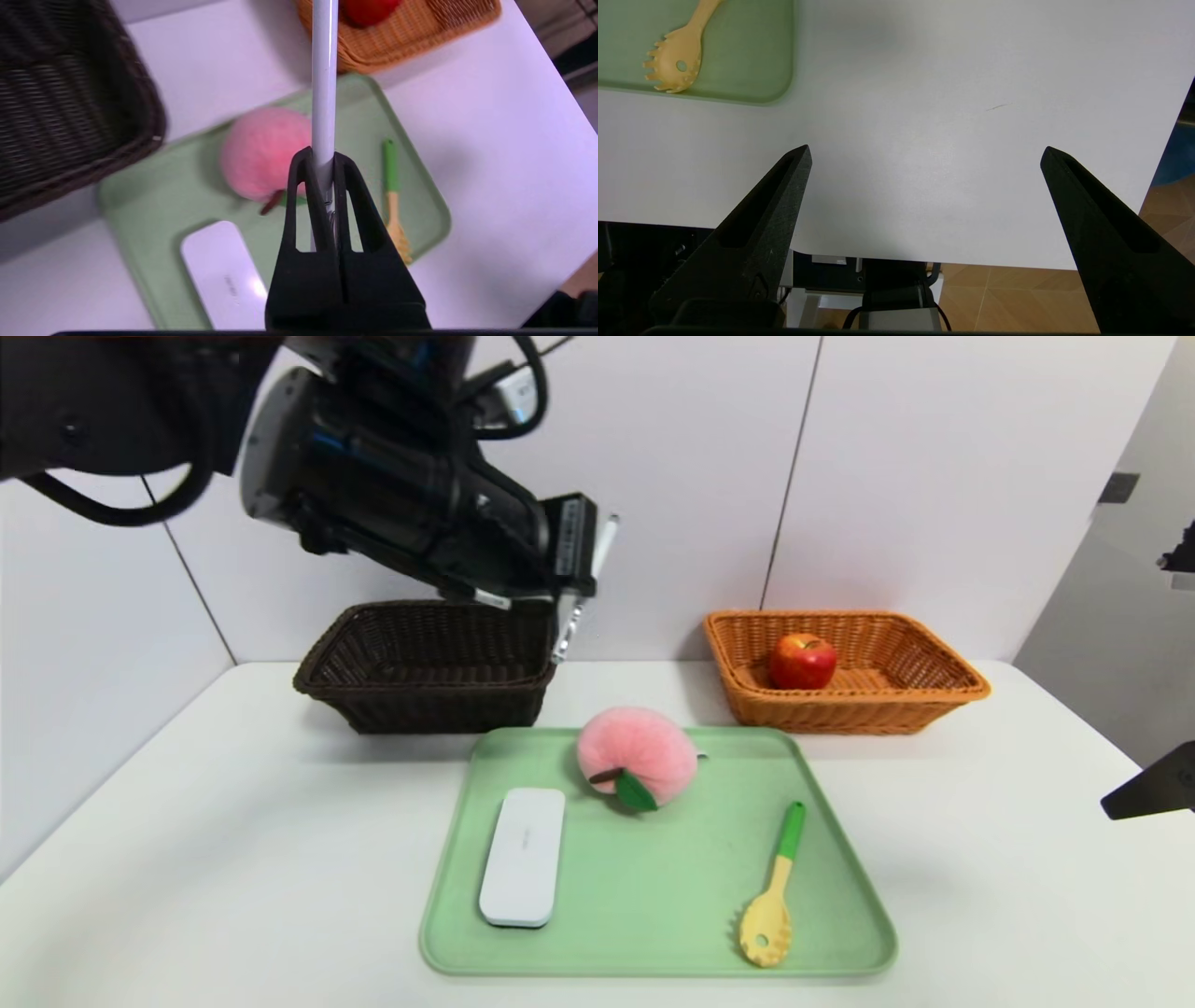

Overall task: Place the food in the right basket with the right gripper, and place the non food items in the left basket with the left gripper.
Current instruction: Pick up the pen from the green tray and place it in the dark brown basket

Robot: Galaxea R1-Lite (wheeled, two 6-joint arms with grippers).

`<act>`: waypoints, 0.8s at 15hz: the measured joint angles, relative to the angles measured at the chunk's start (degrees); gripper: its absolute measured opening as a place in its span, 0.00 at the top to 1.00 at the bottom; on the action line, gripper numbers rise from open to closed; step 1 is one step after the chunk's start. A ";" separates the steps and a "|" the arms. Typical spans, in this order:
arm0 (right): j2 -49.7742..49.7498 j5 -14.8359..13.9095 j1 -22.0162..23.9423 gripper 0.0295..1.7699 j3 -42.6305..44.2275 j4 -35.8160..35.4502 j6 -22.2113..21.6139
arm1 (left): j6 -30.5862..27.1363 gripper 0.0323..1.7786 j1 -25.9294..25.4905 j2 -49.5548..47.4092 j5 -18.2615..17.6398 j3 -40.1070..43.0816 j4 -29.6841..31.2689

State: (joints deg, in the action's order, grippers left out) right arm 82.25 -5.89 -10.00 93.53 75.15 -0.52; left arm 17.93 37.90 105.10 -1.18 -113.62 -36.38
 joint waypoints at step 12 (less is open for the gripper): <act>0.44 0.00 0.00 0.04 -0.87 -1.76 -0.11 | -6.17 0.99 -29.75 11.11 -5.97 1.22 8.96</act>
State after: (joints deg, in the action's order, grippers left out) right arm 82.69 -5.89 -10.00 92.66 73.40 -0.63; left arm 11.76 8.16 116.20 -7.16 -112.40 -27.42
